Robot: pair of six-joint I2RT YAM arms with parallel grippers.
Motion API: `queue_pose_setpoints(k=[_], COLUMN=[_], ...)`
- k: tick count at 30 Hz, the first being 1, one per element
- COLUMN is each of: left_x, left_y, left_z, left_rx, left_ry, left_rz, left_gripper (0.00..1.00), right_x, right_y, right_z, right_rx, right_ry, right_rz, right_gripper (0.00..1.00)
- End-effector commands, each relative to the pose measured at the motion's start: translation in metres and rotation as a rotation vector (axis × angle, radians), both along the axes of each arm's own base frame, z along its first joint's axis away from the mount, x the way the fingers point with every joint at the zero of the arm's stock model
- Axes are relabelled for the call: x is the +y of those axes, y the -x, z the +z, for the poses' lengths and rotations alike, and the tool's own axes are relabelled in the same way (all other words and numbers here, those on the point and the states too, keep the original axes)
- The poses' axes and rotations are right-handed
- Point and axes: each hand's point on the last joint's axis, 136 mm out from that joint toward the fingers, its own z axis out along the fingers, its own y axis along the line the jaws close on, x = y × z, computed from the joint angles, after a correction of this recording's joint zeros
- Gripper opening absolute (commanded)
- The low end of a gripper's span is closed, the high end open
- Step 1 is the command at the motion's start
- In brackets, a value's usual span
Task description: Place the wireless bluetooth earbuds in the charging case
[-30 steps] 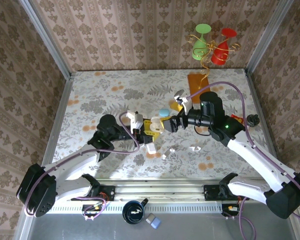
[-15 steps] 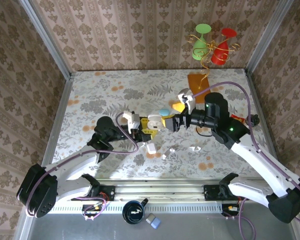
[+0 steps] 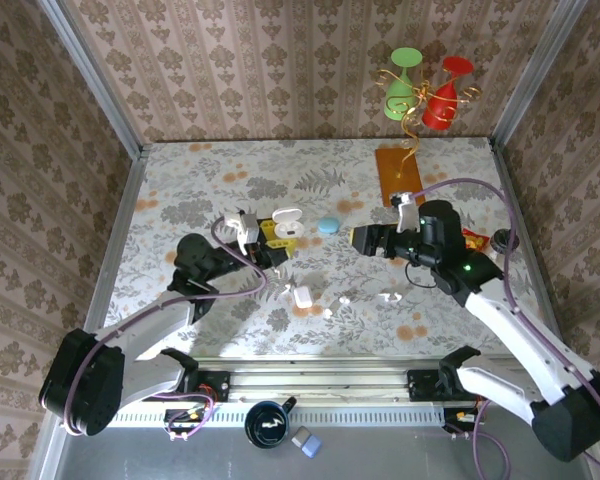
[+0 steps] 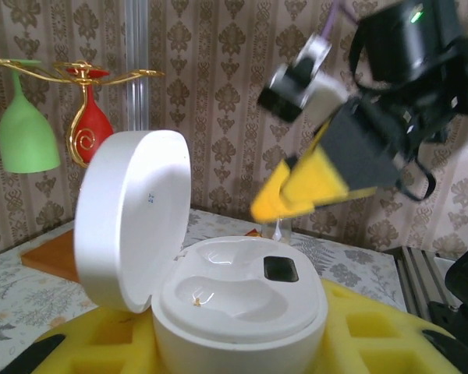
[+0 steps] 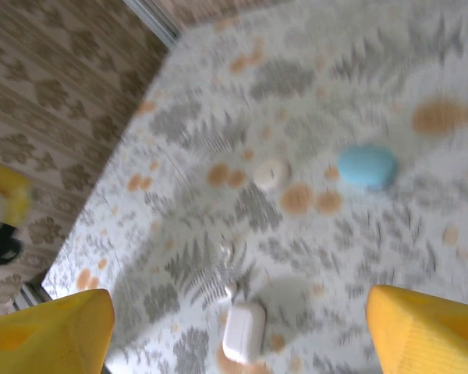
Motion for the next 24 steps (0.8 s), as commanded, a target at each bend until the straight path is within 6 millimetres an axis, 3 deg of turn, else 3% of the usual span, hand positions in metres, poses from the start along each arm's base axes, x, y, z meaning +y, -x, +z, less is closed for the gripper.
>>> queue_pose_setpoints(k=[1,6,8,15,16,24], left_x=[0.008,0.008,0.007,0.005,0.005,0.003], left_y=[0.008,0.009,0.01,0.009,0.009,0.009], left_z=[0.014,0.012,0.013,0.011,0.012,0.012], left_rx=[-0.045,-0.046,-0.049,-0.041,-0.041,-0.032], left_ry=[0.04,0.026,0.024,0.026,0.029,0.028], left_rz=[-0.007,-0.017,-0.025,-0.035,-0.036,-0.054], left_gripper=[0.25,0.25,0.25,0.25,0.25,0.24], right_x=[0.012,0.038,0.047,0.073,0.077,0.089], right_y=[0.019,0.039,0.047,0.051,0.052,0.054], right_z=[-0.056,-0.109,-0.126,-0.155,-0.167,-0.198], right_rx=[0.266,0.468,0.522,0.564,0.588,0.639], right_ry=[-0.045,-0.051,-0.05,-0.072,-0.057,-0.015], right_rz=[0.032,0.113,0.139,0.173,0.171,0.183], right_gripper=[0.82,0.78,0.69,0.51,0.5,0.49])
